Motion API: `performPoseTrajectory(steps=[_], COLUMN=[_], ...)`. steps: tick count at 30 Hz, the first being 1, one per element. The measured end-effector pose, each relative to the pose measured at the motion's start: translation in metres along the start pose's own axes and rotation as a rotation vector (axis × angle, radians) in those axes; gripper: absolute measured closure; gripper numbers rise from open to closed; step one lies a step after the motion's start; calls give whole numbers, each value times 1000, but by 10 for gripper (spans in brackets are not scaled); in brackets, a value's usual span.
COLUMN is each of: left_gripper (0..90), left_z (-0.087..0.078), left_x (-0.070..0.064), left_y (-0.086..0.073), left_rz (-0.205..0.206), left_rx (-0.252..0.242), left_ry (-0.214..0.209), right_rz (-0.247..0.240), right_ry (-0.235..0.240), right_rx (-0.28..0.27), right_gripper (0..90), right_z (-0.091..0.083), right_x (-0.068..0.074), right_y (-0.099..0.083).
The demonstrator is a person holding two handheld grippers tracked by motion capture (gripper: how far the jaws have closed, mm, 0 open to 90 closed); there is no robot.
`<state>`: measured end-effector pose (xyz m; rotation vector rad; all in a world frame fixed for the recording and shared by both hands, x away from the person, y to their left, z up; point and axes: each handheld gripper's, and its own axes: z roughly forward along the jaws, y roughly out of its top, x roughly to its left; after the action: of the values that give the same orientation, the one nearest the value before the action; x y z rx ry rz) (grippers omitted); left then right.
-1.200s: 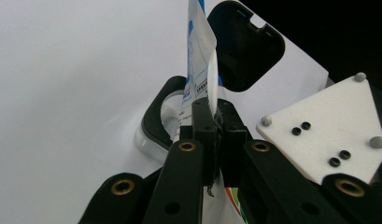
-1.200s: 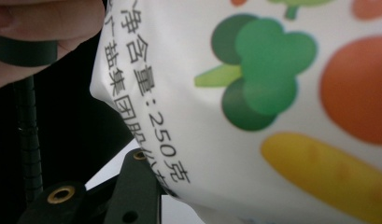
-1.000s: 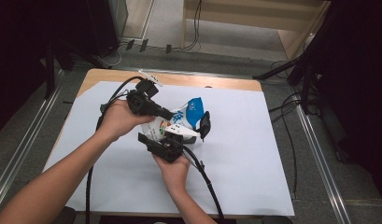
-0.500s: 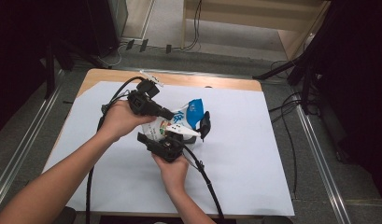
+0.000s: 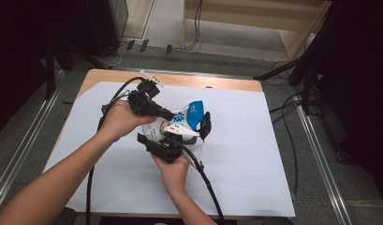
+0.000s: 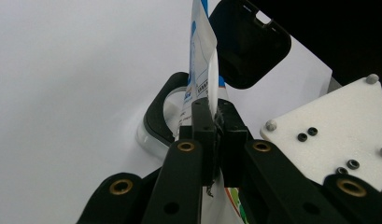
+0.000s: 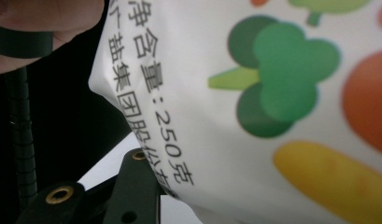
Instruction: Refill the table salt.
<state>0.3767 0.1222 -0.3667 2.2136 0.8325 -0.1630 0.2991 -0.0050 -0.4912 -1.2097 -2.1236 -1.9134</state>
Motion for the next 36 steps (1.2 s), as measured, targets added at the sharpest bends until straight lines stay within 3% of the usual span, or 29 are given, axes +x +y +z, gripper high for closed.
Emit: performPoseTrajectory(steps=[8, 15, 23, 36], left_gripper=[898, 893, 872, 882], left_z=[0, 0, -1, -1], left_x=[-1, -2, -1, 1], left_y=[1, 1, -1, -4], left_rz=[-7, -11, -2, 1], left_rx=[10, 2, -6, -17], left_ry=[16, 8, -4, -6], right_rz=[-10, 12, 50, 19], right_ry=[2, 12, 32, 13], right_rx=[25, 11, -4, 5], right_gripper=[630, 691, 697, 695], right_z=[1, 0, 0, 1], right_x=[0, 0, 1, 0], right_y=[2, 3, 1, 1])
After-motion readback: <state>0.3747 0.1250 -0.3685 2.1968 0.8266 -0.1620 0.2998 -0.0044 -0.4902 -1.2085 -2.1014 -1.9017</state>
